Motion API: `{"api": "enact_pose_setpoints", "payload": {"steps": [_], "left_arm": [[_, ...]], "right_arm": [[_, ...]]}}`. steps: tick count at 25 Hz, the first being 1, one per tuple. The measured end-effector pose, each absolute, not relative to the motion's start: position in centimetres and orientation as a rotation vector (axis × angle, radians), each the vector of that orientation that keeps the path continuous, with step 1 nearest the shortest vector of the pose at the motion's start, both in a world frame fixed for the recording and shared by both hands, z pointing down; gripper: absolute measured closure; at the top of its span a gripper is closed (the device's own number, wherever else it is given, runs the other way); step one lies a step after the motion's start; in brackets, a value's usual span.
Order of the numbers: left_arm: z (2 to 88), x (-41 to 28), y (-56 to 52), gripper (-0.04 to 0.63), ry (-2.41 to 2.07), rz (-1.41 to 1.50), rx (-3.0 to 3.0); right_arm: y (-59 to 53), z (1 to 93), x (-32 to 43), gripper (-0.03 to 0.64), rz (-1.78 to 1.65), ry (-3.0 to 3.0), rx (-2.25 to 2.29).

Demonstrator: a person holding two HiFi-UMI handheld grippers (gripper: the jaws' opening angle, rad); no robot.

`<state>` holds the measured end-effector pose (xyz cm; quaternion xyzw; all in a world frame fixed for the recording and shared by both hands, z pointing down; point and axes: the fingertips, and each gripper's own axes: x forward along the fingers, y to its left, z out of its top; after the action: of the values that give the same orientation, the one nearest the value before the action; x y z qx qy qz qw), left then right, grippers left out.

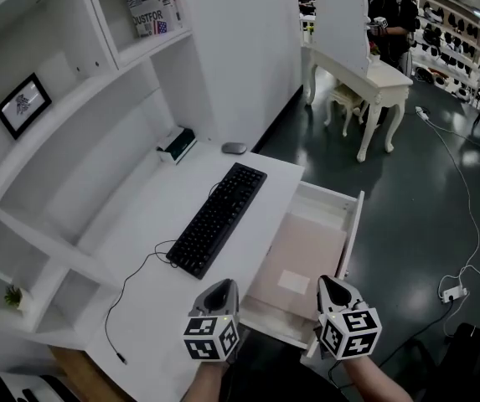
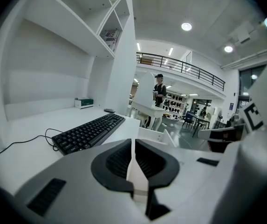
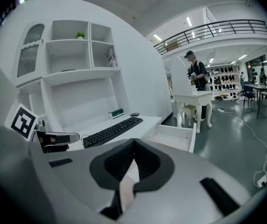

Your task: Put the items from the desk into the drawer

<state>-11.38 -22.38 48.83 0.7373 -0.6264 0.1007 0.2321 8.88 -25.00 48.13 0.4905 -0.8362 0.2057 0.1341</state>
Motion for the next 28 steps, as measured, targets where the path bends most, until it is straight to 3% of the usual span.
{"api": "enact_pose_setpoints", "payload": {"steps": [28], "left_arm": [[44.3, -13.8, -16.7, 0.568, -1.803, 0.205, 2.092]], "right_arm": [[-19.4, 40.8, 7.9, 0.617, 0.404, -2.608, 1.491]]}}
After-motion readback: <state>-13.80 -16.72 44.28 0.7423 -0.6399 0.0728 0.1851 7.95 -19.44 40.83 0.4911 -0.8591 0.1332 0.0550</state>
